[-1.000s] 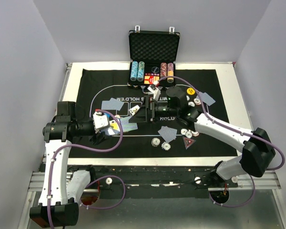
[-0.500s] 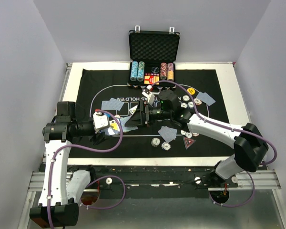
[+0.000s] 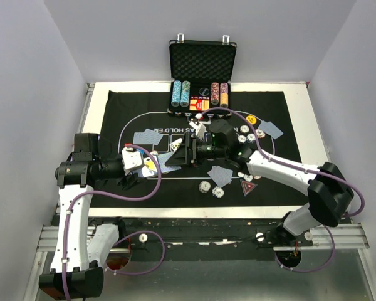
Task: Distribute texas hold em gaming equipment
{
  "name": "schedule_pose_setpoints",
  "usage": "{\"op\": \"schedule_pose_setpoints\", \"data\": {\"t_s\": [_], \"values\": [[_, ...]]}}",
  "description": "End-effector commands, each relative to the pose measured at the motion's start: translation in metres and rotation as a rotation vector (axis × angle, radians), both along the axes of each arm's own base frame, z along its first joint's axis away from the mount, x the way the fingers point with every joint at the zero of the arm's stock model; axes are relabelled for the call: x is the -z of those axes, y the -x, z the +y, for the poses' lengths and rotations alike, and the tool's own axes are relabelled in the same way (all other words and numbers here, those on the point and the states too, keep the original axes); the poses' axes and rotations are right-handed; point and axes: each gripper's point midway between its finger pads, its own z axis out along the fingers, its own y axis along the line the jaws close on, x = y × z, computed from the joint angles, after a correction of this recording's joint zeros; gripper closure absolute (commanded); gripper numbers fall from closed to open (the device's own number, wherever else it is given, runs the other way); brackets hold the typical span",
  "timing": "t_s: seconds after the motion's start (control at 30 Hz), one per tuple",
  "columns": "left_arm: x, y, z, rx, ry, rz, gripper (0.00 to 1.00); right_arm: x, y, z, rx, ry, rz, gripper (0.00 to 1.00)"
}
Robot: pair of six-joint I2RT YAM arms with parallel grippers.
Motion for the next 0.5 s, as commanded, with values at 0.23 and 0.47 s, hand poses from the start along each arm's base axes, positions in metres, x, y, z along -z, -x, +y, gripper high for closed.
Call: {"op": "schedule_pose_setpoints", "data": {"t_s": [0.23, 0.47], "values": [[-0.021, 0.003, -0.008, 0.037, 0.049, -0.061, 0.55, -0.008, -0.006, -0.023, 0.075, 0.016, -0.003, 0.37], [-0.021, 0.002, -0.008, 0.036, 0.049, -0.061, 0.55, -0.01, -0.005, -0.029, 0.078, 0.011, 0.017, 0.5]]}}
